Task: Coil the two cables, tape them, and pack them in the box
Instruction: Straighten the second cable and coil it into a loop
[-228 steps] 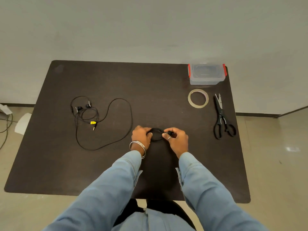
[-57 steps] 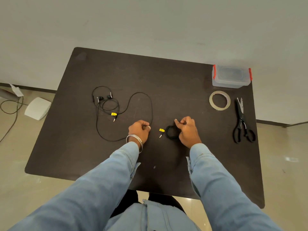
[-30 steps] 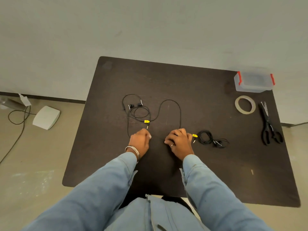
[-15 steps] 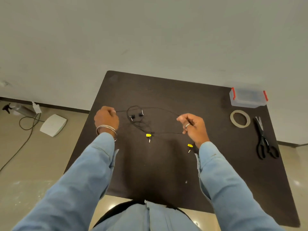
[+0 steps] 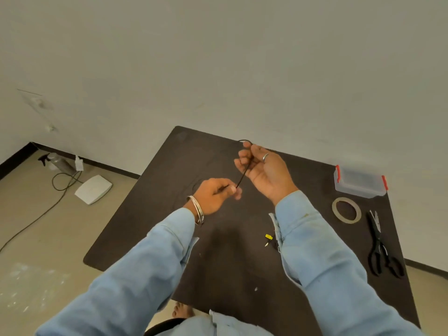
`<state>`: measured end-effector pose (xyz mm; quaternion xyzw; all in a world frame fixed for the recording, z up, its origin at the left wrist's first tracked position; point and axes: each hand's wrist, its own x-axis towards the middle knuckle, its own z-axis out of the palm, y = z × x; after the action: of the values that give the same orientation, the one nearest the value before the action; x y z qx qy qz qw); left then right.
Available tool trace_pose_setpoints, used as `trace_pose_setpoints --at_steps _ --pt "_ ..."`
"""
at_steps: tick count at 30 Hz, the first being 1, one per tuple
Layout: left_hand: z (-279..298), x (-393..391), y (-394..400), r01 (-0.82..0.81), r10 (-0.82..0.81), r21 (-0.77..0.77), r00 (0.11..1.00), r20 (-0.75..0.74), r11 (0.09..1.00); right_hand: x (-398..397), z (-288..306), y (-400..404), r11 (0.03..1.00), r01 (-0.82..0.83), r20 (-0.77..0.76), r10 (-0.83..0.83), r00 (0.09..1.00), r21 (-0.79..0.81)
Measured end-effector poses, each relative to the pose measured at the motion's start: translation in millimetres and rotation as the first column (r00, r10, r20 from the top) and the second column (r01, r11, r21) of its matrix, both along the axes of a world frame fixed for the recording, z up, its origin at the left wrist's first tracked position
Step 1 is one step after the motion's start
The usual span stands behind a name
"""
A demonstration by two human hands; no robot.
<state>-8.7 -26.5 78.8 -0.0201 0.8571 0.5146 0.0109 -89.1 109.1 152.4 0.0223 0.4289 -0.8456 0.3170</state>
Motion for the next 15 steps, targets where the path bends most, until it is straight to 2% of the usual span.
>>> trace_pose_setpoints --at_steps 4,9,12,15 --pt "10.1 5.8 -10.8 -0.178 0.186 0.194 0.982 -0.025 0.965 -18.6 13.8 13.8 0.994 0.087 0.103 -0.079 0.992 -0.071" --pt "46.8 12.3 -46.9 -0.362 0.408 0.259 0.901 -0.148 0.895 -38.2 15.1 32.6 0.971 0.206 0.236 -0.175 0.956 -0.117" --pt "60.8 15.7 -69.1 -0.472 0.551 0.359 0.819 -0.161 0.805 -42.9 14.0 35.8 0.969 0.23 0.27 -0.198 0.942 -0.094" --pt "72.5 20.1 -85.3 -0.556 0.703 0.527 0.701 -0.12 0.643 -45.7 11.4 35.3 0.961 0.262 0.305 -0.225 0.925 -0.084"
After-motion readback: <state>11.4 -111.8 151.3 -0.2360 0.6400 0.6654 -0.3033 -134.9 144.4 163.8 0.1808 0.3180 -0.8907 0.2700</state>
